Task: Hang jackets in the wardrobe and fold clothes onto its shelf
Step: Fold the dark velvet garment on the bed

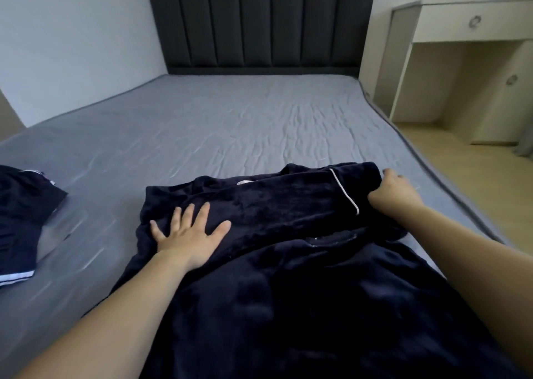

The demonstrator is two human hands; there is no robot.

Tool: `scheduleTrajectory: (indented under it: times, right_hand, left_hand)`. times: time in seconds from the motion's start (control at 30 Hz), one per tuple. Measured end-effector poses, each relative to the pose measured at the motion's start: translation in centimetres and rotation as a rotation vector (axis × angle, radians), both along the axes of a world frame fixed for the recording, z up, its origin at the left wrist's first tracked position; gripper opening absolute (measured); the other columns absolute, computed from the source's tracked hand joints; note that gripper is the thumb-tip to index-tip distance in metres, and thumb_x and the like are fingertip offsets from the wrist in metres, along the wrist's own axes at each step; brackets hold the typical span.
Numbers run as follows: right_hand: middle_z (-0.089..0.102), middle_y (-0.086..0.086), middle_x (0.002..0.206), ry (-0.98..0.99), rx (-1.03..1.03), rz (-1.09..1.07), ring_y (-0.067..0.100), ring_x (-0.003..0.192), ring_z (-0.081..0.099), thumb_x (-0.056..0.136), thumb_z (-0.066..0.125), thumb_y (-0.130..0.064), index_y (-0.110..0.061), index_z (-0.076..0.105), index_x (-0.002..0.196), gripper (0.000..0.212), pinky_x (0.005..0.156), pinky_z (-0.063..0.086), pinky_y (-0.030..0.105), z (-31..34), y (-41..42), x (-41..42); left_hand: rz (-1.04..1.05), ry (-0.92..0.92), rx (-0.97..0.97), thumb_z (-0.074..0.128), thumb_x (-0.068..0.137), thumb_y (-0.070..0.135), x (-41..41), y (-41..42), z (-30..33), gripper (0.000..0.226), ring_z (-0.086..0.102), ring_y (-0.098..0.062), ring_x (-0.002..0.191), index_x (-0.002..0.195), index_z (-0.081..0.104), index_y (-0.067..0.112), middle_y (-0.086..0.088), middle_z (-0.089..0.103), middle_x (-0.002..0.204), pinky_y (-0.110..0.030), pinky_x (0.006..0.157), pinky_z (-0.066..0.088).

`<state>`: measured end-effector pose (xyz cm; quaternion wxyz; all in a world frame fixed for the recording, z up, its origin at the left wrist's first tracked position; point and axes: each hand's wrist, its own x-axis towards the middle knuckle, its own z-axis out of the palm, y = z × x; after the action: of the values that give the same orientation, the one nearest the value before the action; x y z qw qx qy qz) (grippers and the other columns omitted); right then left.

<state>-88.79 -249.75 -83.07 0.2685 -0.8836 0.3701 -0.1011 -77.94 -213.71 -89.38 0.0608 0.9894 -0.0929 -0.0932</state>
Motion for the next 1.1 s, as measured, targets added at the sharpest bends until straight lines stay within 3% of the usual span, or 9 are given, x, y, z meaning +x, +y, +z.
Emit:
scheduleTrajectory:
  times: [0.07,0.2,0.33,0.47,0.67,0.77,0.9,1.0,1.1]
  right_hand:
    - [0.056,0.018,0.107,0.046,0.022,0.039,0.035,0.095,0.057,0.082,0.052,-0.023,-0.003,0.053,0.104,0.029,0.079,0.049,0.04,1.3,0.9,0.9]
    - [0.058,0.018,0.126,0.132,0.307,0.086,0.034,0.112,0.057,0.094,0.049,-0.046,-0.006,0.056,0.126,0.051,0.099,0.044,0.044,2.1,0.0,3.1]
    - [0.066,0.018,0.089,0.295,0.486,-0.006,0.035,0.073,0.065,0.082,0.06,-0.063,-0.007,0.061,0.109,0.062,0.061,0.053,0.037,3.1,-2.3,4.8]
    - [0.073,0.016,0.074,0.294,0.61,0.058,0.029,0.054,0.069,0.083,0.069,-0.046,-0.003,0.069,0.093,0.044,0.045,0.053,0.032,1.1,-1.1,6.7]
    - [0.059,0.019,0.119,-0.409,-0.041,0.023,0.036,0.106,0.058,0.092,0.057,-0.044,-0.004,0.047,0.121,0.05,0.077,0.042,0.038,2.8,-0.4,12.4]
    - [0.045,0.024,0.132,-0.344,-0.239,-0.034,0.041,0.121,0.045,0.095,0.05,-0.045,0.001,0.037,0.127,0.058,0.097,0.036,0.046,-0.3,0.8,13.5]
    - [0.013,0.019,0.154,-0.238,-0.394,-0.025,0.04,0.141,0.015,0.096,0.041,-0.046,-0.008,0.02,0.147,0.067,0.115,0.002,0.05,-3.2,3.5,11.6]
    - [0.02,0.006,0.158,-0.204,-0.68,0.356,0.027,0.147,0.012,0.094,0.02,-0.06,-0.028,0.031,0.147,0.063,0.114,-0.013,0.045,-6.0,6.2,8.5]
    - [0.002,-0.01,0.162,0.042,-0.507,0.492,0.02,0.149,-0.006,0.09,0.005,-0.066,-0.041,0.012,0.151,0.067,0.117,-0.013,0.047,-8.9,6.5,6.0]
  left_hand:
    - [0.054,0.052,-0.035,0.001,0.073,0.09,0.1,0.3,0.3,0.089,-0.025,-0.016,0.145,0.15,-0.01,0.046,0.011,-0.017,0.161,-0.062,0.107,-0.021]
    - [0.297,-0.118,-0.225,0.02,0.085,0.079,2.0,0.4,1.3,0.082,-0.007,-0.024,0.148,0.153,0.008,0.035,0.002,-0.003,0.162,-0.06,0.112,-0.007]
    - [0.777,-0.142,-0.442,0.043,0.086,0.065,5.6,1.1,2.6,0.084,0.031,-0.038,0.133,0.146,0.026,0.009,-0.017,0.033,0.147,-0.053,0.109,0.027]
    - [0.605,-0.196,-0.418,0.05,0.091,0.037,8.0,0.4,1.7,0.038,0.056,-0.039,0.101,0.119,0.051,0.011,-0.017,0.06,0.119,-0.041,0.084,0.045]
    - [0.658,-0.515,-0.642,0.044,0.099,0.038,11.8,2.2,5.6,0.045,0.05,-0.046,0.118,0.126,0.039,0.002,-0.025,0.051,0.13,-0.049,0.09,0.039]
    - [0.492,-0.519,-0.406,0.046,0.095,0.042,10.9,0.5,5.1,0.063,0.026,-0.041,0.138,0.143,0.026,0.006,-0.023,0.027,0.149,-0.054,0.11,0.021]
    - [-0.14,-0.373,-0.201,0.002,0.081,0.079,5.3,-2.7,-0.1,0.074,-0.011,-0.017,0.148,0.148,0.005,0.047,0.013,-0.006,0.16,-0.063,0.107,-0.019]
    - [-0.165,-0.253,-0.061,-0.011,0.078,0.081,3.3,-1.8,-3.4,0.078,-0.019,-0.015,0.147,0.149,-0.011,0.048,0.013,-0.016,0.161,-0.064,0.108,-0.02]
    - [-0.151,-0.244,0.0,-0.007,0.082,0.077,3.2,-2.3,-2.6,0.076,-0.02,-0.018,0.147,0.15,-0.013,0.044,0.01,-0.019,0.16,-0.064,0.108,-0.019]
